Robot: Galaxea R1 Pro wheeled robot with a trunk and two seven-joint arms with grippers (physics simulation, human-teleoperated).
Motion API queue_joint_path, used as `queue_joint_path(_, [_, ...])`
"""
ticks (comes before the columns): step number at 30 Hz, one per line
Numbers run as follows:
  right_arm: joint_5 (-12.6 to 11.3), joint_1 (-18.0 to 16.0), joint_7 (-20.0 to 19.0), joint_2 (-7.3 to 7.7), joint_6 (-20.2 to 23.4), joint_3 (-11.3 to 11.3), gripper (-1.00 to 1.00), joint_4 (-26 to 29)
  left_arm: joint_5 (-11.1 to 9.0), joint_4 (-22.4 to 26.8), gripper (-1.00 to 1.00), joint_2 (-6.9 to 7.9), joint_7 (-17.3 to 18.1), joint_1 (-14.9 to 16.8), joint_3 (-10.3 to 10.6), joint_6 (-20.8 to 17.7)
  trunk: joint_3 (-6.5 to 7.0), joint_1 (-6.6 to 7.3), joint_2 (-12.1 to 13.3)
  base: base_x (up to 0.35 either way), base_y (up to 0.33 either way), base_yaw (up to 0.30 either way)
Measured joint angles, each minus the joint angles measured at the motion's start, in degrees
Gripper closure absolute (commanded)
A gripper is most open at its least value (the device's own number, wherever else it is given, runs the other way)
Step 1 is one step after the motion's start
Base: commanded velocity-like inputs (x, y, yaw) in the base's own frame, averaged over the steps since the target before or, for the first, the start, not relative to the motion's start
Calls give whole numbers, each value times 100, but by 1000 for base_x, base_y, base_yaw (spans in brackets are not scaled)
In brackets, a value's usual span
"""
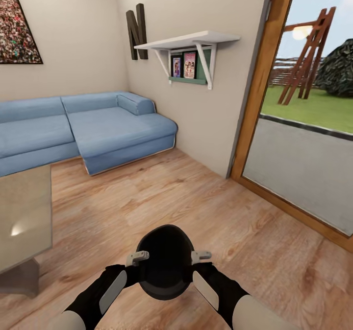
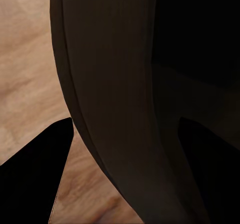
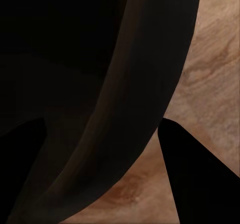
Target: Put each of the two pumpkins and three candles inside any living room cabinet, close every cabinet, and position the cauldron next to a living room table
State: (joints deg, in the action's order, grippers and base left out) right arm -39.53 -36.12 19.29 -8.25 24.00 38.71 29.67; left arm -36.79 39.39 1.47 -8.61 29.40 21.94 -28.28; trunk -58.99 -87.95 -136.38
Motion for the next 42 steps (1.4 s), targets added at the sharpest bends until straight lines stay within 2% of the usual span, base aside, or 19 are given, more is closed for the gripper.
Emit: queue_joint_path(42, [8, 1, -6, 2, 4, -2, 100, 6, -20, 1, 100, 5, 0, 0, 6, 4, 0, 0, 0, 0, 0, 291])
